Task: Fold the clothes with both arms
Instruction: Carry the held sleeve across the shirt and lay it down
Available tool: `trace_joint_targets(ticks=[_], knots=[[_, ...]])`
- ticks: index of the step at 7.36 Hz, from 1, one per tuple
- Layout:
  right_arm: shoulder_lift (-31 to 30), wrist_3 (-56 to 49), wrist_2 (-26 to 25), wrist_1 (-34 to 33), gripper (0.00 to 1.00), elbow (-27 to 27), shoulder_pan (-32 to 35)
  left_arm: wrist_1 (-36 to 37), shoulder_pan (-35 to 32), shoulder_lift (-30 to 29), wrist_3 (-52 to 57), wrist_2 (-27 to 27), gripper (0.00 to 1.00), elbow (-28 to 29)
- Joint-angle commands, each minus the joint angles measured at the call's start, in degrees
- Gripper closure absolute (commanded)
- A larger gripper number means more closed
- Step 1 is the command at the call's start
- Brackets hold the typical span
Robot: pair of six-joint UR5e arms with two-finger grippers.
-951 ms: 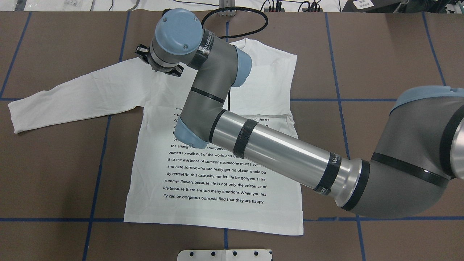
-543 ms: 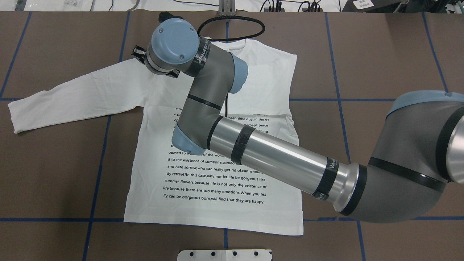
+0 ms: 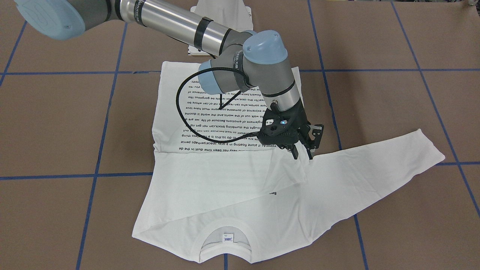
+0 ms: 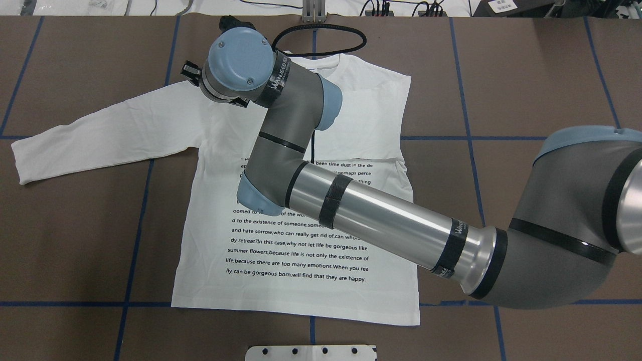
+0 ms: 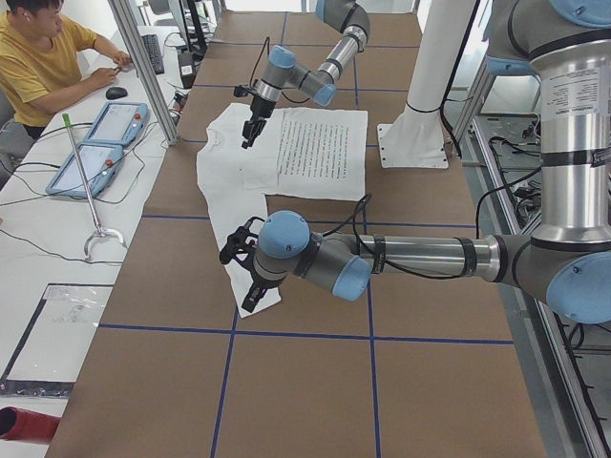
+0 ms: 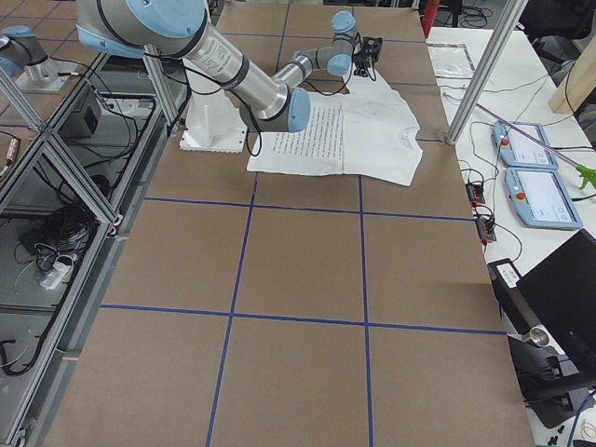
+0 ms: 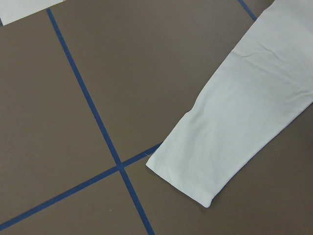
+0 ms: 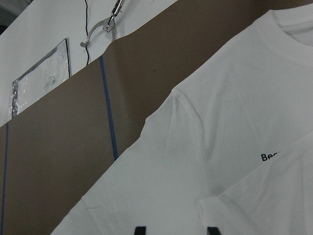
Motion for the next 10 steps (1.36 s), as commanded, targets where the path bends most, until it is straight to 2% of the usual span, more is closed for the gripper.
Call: trace_joint_targets(ticks=[1, 2, 3, 4, 6, 7, 8, 10], knots=[[-0.07, 1.13, -0.43, -0.09, 0.03, 1.48, 0.26, -0.24, 6.04, -0.89, -4.24, 0.35, 0.01, 0.39], [-2.42, 3.58, 0.7, -0.52, 0.02, 5.58, 2.0, -0.24, 7.64, -0.98, -5.03, 0.27, 0.01, 1.96], [-8.01, 4.21, 4.8, -0.79, 0.02, 12.06, 4.19, -0.24, 7.84, -2.55, -7.47, 0.26, 0.01, 6.24], [-15.47, 4.22, 10.67, -1.05, 0.02, 19.44, 7.35, -0.24, 8.36, -8.13, -10.37, 0.35, 0.01, 12.63], [-25.78, 3.96, 21.32, -1.05, 0.03, 28.61, 14.2, -0.41, 10.29, -15.36, -11.62, 0.88, 0.04, 22.31], [-29.83, 3.69, 24.76, -0.97, 0.03, 31.87, 16.41, -0.41, 12.13, -18.26, -12.5, 2.27, 0.07, 26.1], [-31.61, 3.6, 25.23, -0.88, 0.03, 33.38, 17.13, -0.59, 13.62, -19.51, -12.68, 4.11, 0.1, 28.4], [-33.11, 3.6, 25.32, -0.7, 0.02, 33.75, 17.22, -2.86, 16.79, -19.61, -12.86, 4.13, 0.15, 31.49]])
